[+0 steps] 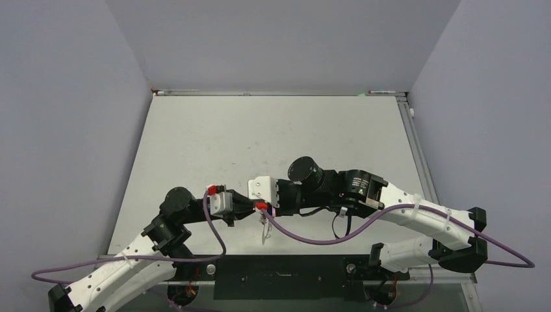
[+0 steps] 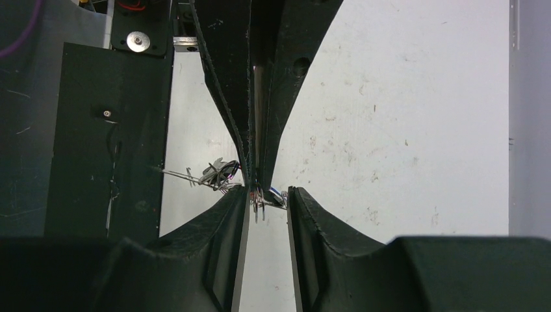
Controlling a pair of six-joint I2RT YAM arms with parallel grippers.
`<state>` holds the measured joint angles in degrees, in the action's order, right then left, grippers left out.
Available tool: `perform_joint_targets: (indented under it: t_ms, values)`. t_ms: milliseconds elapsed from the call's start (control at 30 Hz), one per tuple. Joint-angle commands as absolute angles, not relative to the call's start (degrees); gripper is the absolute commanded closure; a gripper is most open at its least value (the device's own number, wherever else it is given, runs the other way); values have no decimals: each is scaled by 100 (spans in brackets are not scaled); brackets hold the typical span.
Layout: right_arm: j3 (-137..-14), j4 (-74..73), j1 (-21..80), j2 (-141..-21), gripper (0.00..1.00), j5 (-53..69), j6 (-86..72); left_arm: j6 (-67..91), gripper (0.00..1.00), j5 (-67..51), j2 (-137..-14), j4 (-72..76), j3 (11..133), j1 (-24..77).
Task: Put the keys on the keyring
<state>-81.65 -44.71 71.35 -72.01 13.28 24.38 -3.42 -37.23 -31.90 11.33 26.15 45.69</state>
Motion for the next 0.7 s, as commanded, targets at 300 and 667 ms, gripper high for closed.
perform_joint_targets:
  t_ms: [300,667]
  values:
    - [-8271,-4552,7183,-7195,70,1241,2411,-408,100,-3639,-3147,1349,2953,4596]
    - [-8223,-4577,7180,-7213,74,1247,2409,-419,100,-3648,-3138,1354,2944,4596]
